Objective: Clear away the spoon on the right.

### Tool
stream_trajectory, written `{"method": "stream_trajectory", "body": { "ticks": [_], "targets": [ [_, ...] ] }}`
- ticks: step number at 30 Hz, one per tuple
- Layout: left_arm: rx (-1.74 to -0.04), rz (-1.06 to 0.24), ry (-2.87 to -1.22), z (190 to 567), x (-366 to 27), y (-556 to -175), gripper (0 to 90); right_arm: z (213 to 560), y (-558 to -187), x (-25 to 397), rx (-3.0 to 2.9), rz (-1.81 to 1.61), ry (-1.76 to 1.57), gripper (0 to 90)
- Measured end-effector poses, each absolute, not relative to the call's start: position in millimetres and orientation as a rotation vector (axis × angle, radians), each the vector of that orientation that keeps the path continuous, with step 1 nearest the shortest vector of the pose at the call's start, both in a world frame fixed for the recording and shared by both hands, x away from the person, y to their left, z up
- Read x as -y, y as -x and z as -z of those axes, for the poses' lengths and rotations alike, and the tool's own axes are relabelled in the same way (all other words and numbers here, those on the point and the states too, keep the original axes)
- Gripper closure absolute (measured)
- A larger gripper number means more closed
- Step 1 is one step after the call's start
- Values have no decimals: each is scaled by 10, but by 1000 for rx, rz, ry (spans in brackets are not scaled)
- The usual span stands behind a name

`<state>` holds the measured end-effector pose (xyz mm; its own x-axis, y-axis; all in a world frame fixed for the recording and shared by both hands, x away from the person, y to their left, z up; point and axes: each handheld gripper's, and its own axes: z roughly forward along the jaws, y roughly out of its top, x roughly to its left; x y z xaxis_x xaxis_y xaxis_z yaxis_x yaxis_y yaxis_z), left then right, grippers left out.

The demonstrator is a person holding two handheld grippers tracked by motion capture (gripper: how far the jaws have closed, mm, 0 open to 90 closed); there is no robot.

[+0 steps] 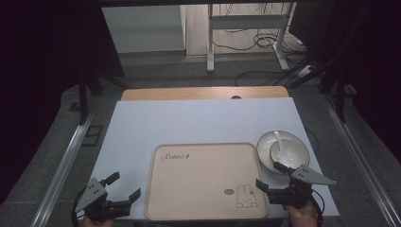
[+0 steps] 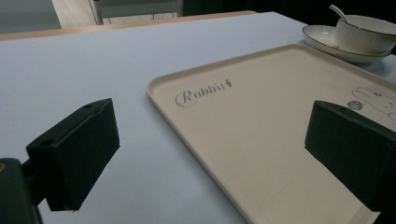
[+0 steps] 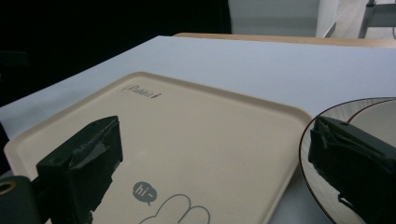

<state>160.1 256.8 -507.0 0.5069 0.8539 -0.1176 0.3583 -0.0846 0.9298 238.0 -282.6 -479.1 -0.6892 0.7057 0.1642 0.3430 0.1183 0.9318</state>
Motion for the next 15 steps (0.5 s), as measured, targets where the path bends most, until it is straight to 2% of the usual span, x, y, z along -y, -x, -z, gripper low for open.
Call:
{"method": "stream_trajectory", "body": {
  "ticks": [15],
  "targets": [
    [-1026, -625, -1658, 5091, -2573, -1602, 27, 4781, -2366, 2741, -2135, -1519, -998, 30]
  ]
}}
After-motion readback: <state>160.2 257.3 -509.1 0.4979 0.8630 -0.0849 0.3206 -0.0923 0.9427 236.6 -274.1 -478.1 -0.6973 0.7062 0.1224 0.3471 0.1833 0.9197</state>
